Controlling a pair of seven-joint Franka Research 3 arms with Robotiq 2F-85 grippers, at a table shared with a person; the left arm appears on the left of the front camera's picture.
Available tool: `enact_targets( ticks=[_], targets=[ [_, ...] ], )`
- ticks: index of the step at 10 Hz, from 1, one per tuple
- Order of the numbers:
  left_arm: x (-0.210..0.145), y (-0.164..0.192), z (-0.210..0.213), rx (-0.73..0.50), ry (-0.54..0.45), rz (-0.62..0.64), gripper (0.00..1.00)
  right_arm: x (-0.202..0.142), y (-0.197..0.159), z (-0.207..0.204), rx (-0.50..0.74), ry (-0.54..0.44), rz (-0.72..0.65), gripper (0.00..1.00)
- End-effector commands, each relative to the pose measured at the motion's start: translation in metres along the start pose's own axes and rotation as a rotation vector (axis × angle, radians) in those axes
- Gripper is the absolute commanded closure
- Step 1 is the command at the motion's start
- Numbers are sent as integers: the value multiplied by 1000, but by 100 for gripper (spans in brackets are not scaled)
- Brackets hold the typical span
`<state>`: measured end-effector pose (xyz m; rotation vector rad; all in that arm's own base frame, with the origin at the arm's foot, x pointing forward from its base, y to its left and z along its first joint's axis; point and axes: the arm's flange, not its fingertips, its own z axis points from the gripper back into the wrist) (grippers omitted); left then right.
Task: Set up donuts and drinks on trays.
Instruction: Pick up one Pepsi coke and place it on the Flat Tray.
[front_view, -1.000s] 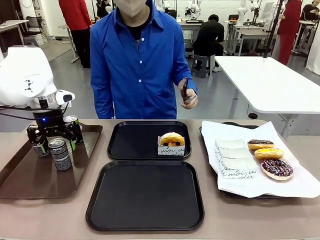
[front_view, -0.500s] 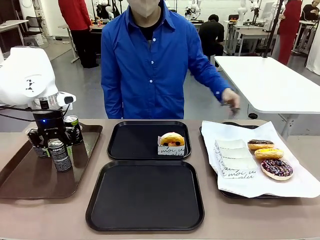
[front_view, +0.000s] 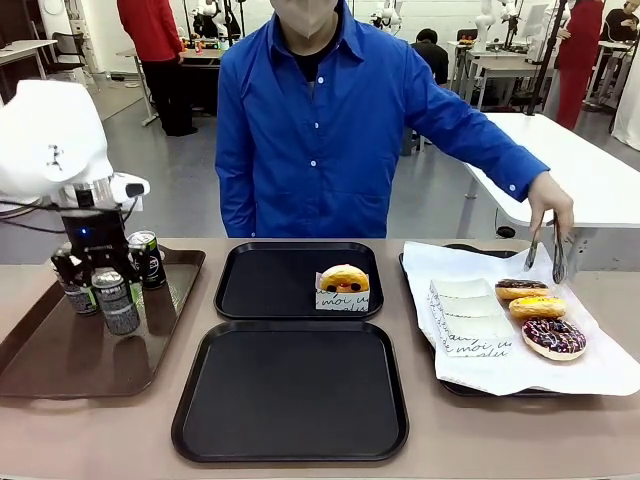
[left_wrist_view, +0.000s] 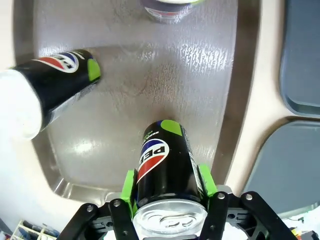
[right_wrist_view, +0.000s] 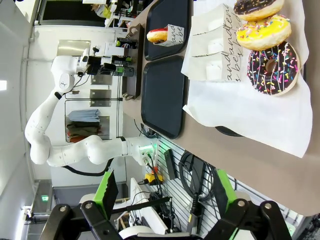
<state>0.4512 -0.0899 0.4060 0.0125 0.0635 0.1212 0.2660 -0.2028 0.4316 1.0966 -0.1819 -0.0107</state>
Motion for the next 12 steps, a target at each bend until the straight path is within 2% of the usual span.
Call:
enact_targets(
  ticks=[1,4,5,6,9,10,12],
  targets=[
    [-18,-6,63,51,-71,-8,52,0,-1,1,17,-3,10,0],
    [-31,-13,124,18,-150,29,52,0,-1,1,17,-3,10,0],
    [-34,-9,126,12,-168,55,52,0,-1,1,17,-3,10,0],
    [-32,-8,119,7,-132,-2,52,0,-1,1,17,-3,10,0],
    [-32,-8,119,7,-132,-2,52,0,-1,1,17,-3,10,0],
    [-33,-9,119,8,-128,10,42,0,-1,1,17,-3,10,0],
    [-13,-52,110,29,-116,-64,42,0,-1,1,17,-3,10,0]
  ],
)
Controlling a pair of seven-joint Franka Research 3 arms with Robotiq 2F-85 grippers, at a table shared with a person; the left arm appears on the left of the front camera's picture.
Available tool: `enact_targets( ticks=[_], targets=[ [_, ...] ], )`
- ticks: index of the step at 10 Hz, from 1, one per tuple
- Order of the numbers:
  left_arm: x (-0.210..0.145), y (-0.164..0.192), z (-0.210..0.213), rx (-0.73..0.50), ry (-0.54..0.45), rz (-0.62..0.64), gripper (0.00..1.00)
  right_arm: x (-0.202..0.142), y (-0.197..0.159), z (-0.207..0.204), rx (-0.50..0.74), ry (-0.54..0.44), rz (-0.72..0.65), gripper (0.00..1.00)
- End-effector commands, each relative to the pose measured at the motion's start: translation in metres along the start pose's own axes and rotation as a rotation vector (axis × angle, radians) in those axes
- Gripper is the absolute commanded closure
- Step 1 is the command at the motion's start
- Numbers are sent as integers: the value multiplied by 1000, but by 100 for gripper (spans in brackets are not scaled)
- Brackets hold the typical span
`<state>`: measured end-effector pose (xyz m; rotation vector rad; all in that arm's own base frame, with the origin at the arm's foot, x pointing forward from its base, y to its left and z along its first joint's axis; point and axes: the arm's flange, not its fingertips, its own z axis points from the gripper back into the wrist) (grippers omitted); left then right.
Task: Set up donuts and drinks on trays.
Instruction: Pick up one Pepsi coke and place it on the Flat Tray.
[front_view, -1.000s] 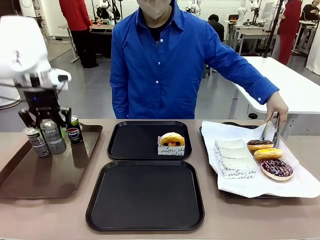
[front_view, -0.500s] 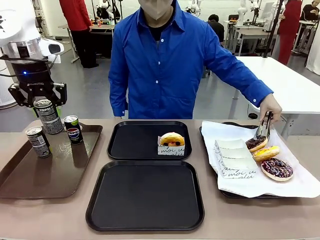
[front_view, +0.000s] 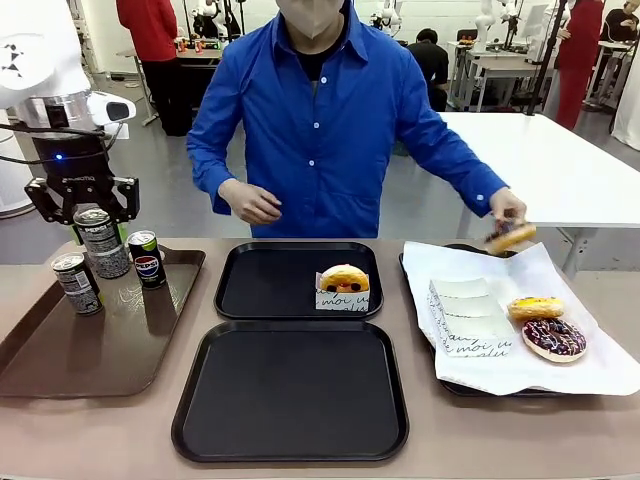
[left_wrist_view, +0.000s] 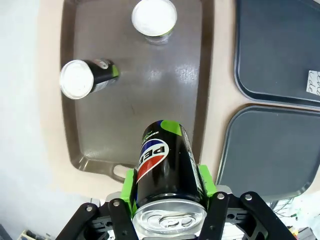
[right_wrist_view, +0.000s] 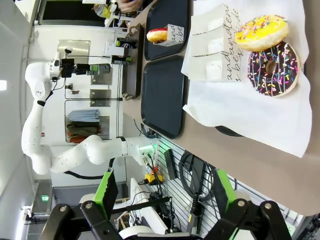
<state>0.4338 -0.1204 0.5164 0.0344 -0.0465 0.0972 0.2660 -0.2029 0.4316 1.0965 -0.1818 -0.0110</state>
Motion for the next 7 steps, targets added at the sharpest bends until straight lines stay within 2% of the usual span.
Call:
enact_targets(
  ticks=[1,4,5,6,7],
  targets=[
    [37,-54,-2,24,21,-95,42,0,-1,1,17,-3,10,0],
    [58,-111,-18,13,27,-165,42,0,-1,1,17,-3,10,0],
    [61,-129,-33,-38,14,-202,42,0,-1,1,17,-3,10,0],
    [61,-136,-45,-21,52,-241,42,0,-1,1,17,-3,10,0],
    [54,-122,-34,-5,73,-257,42,0,-1,1,17,-3,10,0]
  ],
)
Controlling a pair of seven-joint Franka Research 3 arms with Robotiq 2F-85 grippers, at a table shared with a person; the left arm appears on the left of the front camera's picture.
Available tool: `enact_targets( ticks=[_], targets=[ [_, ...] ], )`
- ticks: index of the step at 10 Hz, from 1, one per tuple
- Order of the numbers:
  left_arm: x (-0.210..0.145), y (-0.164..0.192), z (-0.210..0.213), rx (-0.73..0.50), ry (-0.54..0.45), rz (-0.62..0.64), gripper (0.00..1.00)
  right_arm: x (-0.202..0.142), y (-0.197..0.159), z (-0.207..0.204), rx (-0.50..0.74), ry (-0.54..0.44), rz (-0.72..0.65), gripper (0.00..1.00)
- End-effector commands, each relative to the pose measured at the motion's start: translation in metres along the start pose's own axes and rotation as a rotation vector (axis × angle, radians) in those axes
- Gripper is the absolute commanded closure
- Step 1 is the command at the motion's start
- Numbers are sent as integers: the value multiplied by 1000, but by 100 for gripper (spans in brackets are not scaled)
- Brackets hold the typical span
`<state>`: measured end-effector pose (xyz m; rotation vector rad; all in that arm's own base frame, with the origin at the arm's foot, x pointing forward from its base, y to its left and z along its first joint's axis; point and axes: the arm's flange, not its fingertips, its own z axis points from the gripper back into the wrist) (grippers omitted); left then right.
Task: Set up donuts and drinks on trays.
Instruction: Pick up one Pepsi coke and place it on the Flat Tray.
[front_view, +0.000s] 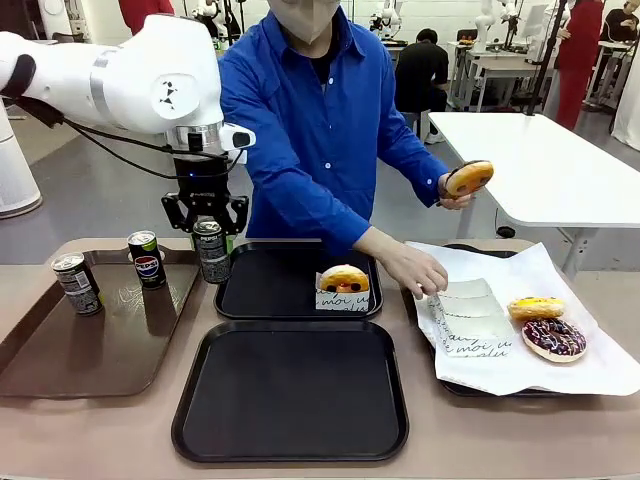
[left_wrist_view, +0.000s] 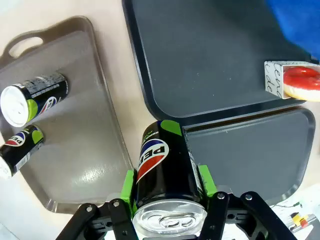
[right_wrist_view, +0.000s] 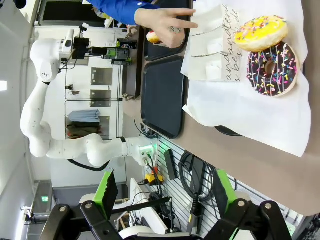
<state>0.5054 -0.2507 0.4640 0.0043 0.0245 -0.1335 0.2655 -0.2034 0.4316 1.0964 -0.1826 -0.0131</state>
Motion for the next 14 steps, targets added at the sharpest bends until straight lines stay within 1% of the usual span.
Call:
enact_targets(
  ticks=[1,2,3,4,5,7,11,14],
  targets=[
    [-30,37,36,17,27,-39,42,0,0,0,17,-2,11,0],
    [-65,62,51,7,9,-42,42,0,0,0,17,-2,11,0],
    [-99,75,54,-21,-18,-47,42,0,0,0,17,-2,11,0],
    [-123,81,52,-37,-45,-53,42,0,0,0,17,-2,11,0],
    [-129,86,53,-34,-53,-57,42,0,0,0,17,-2,11,0],
    [-120,91,58,-38,-44,-65,42,0,0,0,17,-2,11,0],
    [-116,82,53,-34,-43,-57,42,0,0,0,17,-2,11,0],
    [-101,81,54,-32,-20,-57,42,0,0,0,17,-2,11,0]
  ],
)
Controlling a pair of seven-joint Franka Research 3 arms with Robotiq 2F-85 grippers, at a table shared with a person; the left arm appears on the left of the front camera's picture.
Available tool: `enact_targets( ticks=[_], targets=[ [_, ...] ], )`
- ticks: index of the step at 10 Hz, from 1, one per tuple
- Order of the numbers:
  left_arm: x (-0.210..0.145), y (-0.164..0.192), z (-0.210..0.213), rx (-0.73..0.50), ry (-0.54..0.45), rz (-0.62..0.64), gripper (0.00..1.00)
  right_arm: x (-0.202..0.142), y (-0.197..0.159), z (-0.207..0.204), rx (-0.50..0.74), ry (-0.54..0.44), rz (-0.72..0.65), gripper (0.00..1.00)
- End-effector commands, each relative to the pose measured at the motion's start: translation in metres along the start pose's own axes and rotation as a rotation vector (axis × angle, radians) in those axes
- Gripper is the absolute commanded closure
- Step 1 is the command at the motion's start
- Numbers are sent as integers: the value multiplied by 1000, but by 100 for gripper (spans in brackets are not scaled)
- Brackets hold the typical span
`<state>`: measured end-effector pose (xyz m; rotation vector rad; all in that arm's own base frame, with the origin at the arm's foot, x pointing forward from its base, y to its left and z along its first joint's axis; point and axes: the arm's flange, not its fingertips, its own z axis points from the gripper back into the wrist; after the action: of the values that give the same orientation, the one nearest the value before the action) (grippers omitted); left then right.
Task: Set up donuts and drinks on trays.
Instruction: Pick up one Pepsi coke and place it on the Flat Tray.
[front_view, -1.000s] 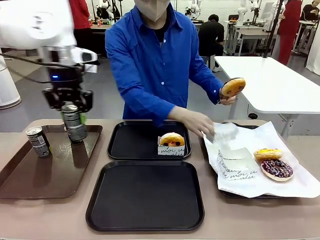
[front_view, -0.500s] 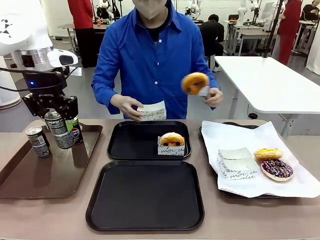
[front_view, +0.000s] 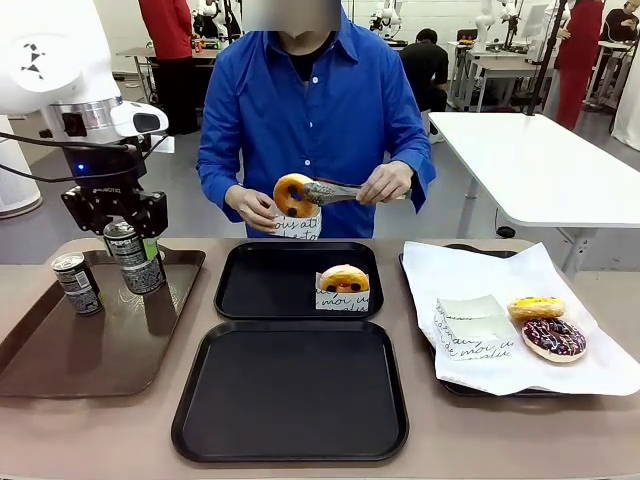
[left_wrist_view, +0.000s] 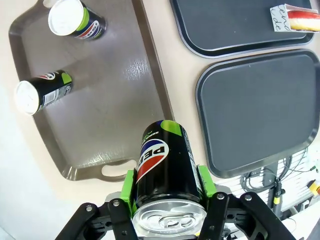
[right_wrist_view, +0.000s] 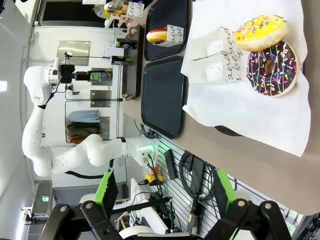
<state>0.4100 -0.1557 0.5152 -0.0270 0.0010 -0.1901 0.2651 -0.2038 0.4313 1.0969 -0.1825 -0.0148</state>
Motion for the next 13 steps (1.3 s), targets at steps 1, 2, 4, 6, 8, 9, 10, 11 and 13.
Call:
enact_targets(
  ticks=[1,2,4,6,8,9,10,11,13],
  targets=[
    [15,-4,3,-4,3,16,42,1,0,0,16,-1,13,0],
    [25,-10,-1,-7,5,26,42,1,0,0,16,-1,13,0],
    [59,-21,-5,-27,13,19,42,1,0,0,16,-1,13,0],
    [84,-34,-17,-83,21,15,42,1,0,0,16,-1,13,0],
    [53,-18,-8,-89,41,16,42,1,0,0,16,-1,13,0],
    [7,1,11,-91,8,1,42,1,0,0,16,-1,13,0],
    [-30,14,22,-93,-29,0,42,1,0,0,16,-1,13,0],
    [-54,19,24,-70,-61,8,42,1,0,0,16,-1,13,0],
    [-62,19,20,-62,-72,27,42,1,0,0,16,-1,13,0]
  ],
)
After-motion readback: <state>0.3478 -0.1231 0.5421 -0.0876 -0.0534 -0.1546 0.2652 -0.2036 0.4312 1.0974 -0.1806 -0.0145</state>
